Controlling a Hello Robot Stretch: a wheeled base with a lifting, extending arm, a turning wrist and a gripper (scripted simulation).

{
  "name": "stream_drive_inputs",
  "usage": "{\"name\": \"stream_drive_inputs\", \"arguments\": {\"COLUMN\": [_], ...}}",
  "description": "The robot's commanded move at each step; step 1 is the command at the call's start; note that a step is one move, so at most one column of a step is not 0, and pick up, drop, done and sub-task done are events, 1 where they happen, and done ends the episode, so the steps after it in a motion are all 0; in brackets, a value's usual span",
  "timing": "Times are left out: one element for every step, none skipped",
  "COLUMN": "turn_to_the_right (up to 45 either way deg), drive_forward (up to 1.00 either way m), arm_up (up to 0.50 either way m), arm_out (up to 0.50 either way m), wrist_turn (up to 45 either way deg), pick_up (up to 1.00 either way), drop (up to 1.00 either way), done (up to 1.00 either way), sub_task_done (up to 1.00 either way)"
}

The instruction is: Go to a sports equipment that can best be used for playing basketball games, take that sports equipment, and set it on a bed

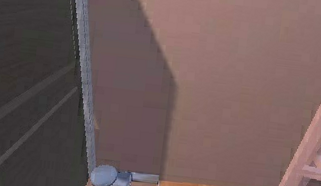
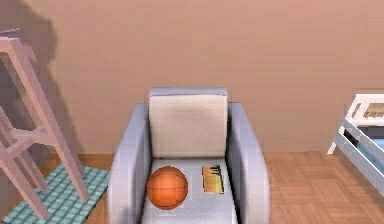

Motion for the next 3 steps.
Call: {"name": "stream_drive_inputs", "arguments": {"turn_to_the_right": [0.0, 0.0, 0.0], "drive_forward": [0.0, 0.0, 0.0], "arm_up": [0.5, 0.02, 0.0], "arm_out": [0.0, 0.0, 0.38], "wrist_turn": [0.0, 0.0, 0.0], "pick_up": [0.0, 0.0, 0.0], "drop": [0.0, 0.0, 0.0], "done": [0.0, 0.0, 0.0], "sub_task_done": [0.0, 0.0, 0.0]}}
